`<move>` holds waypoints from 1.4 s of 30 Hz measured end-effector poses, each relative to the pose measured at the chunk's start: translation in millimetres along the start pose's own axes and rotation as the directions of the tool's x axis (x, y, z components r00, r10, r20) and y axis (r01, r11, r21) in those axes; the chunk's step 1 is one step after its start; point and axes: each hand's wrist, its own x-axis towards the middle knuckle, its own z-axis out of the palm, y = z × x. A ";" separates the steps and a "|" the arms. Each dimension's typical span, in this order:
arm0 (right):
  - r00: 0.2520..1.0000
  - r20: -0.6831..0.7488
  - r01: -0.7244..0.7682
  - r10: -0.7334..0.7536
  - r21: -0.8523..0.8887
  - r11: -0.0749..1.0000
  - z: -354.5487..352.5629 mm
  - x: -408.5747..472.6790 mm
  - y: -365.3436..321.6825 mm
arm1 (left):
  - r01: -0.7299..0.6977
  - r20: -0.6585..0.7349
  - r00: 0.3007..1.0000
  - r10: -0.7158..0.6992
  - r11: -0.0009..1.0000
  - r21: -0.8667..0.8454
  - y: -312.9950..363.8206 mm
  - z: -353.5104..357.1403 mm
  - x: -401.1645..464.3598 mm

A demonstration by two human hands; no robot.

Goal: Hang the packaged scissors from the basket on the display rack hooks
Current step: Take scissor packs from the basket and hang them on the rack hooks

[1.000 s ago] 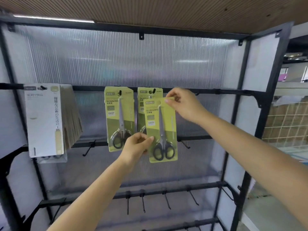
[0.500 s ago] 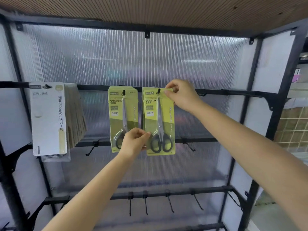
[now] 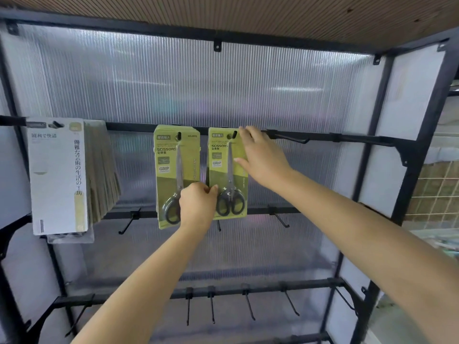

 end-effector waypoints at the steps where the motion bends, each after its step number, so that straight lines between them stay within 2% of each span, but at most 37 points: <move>1: 1.000 0.016 -0.007 0.007 -0.021 1.000 2.0 0.7 -0.6 | -0.002 0.008 1.000 0.002 1.000 0.019 1.1 0.7 0.6; 7: 0.996 0.077 -0.037 0.042 -0.060 0.998 3.0 2.9 -3.9 | -0.051 0.033 0.998 0.045 0.981 0.187 9.4 1.5 -1.3; 13: 0.999 0.048 -0.024 0.026 -0.045 0.999 -8.3 -21.1 -0.7 | -0.122 0.070 0.992 0.103 0.913 0.389 17.7 -2.9 -6.0; 17: 0.999 0.047 -0.027 0.027 0.014 1.000 -20.8 -57.0 9.7 | -0.168 0.022 0.985 0.173 0.903 0.395 20.1 -6.9 -19.6; 20: 0.994 0.075 -0.075 0.074 0.016 0.997 -29.5 -89.1 23.0 | -0.271 0.025 0.957 0.287 0.867 0.419 27.6 -8.3 -41.5; 26: 0.965 0.121 -0.236 0.233 0.009 0.972 -57.2 -174.7 58.8 | -0.506 0.183 0.861 0.475 0.835 0.215 57.5 26.2 -104.7; 30: 0.912 0.165 -0.379 0.377 -0.016 0.925 -81.3 -253.3 89.7 | -0.525 0.329 0.814 0.479 0.849 0.063 89.3 69.9 -172.1; 32: 0.860 0.180 -0.479 0.477 -0.040 0.877 -95.8 -297.0 104.4 | -0.539 0.436 0.761 0.480 0.842 0.014 105.8 93.6 -212.3; 37: 0.735 0.209 -0.639 0.645 -0.102 0.762 -128.6 -415.4 131.9 | -0.576 0.639 0.564 0.522 0.804 -0.149 132.2 143.2 -326.3; 42: 0.528 0.211 -0.823 0.822 -0.109 0.557 -142.4 -548.4 139.3 | -0.586 0.799 0.349 0.489 0.779 -0.221 122.1 186.3 -445.6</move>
